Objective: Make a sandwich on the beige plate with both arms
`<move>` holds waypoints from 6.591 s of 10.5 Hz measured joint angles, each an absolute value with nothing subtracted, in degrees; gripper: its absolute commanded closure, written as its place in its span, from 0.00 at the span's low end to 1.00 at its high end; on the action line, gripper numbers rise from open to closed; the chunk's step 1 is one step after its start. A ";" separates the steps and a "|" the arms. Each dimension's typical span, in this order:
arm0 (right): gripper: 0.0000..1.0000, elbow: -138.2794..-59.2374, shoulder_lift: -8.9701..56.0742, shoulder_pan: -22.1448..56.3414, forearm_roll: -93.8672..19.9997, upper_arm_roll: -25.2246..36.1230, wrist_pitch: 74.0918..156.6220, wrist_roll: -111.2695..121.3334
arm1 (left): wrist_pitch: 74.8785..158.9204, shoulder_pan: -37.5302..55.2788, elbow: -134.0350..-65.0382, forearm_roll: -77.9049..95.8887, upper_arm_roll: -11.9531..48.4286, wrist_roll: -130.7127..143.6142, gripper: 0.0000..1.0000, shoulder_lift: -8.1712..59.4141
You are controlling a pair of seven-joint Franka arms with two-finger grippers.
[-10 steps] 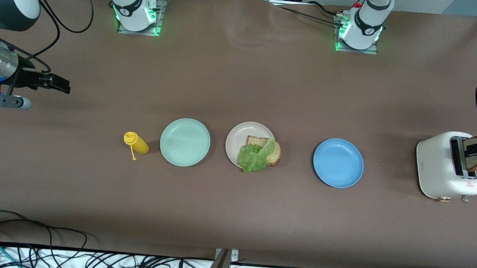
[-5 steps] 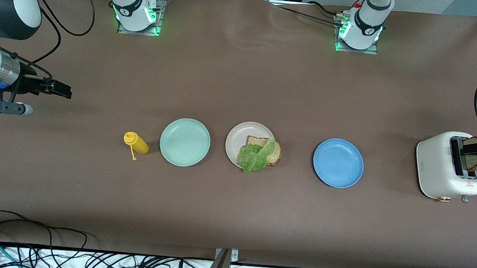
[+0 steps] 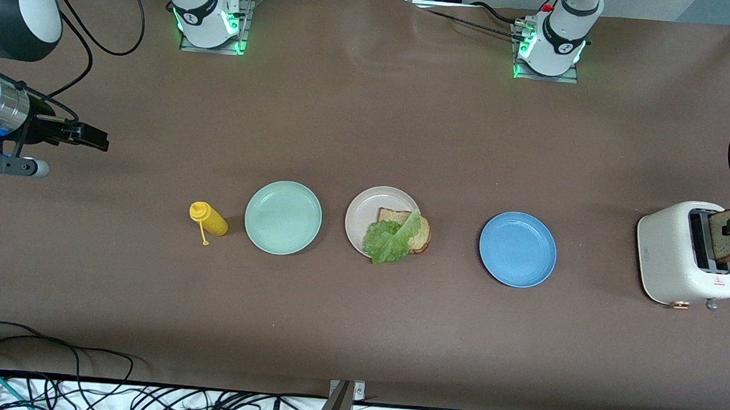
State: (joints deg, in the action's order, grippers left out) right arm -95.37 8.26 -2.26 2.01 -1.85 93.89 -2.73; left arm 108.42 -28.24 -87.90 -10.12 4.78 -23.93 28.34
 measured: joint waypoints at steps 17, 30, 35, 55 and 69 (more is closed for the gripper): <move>0.00 -95.10 8.69 -2.29 2.03 -0.20 93.00 -2.69 | 89.95 -20.23 -78.45 -7.71 26.55 -19.15 1.00 21.70; 0.00 -95.05 9.62 -2.23 2.03 -0.27 93.08 -2.70 | 110.82 0.88 -78.46 25.25 26.58 -13.45 1.00 40.95; 0.00 -95.06 10.26 -2.26 2.03 -0.21 93.06 -2.69 | 112.58 1.08 -78.64 34.83 26.40 -15.14 0.95 49.51; 0.00 -92.04 5.78 -2.05 3.52 -4.86 97.12 -2.75 | 99.88 -2.79 -76.26 -1.27 23.19 -6.94 0.00 27.74; 0.00 -90.61 3.13 -2.09 3.52 -7.98 96.08 -2.83 | 89.49 4.97 -89.99 -1.29 3.22 -2.98 0.00 1.02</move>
State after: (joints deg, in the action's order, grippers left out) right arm -90.61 3.13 -2.09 3.52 -7.98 96.08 -2.83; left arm 89.49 4.97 -89.99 -1.29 3.22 -2.98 1.02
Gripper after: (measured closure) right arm 0.000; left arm 0.000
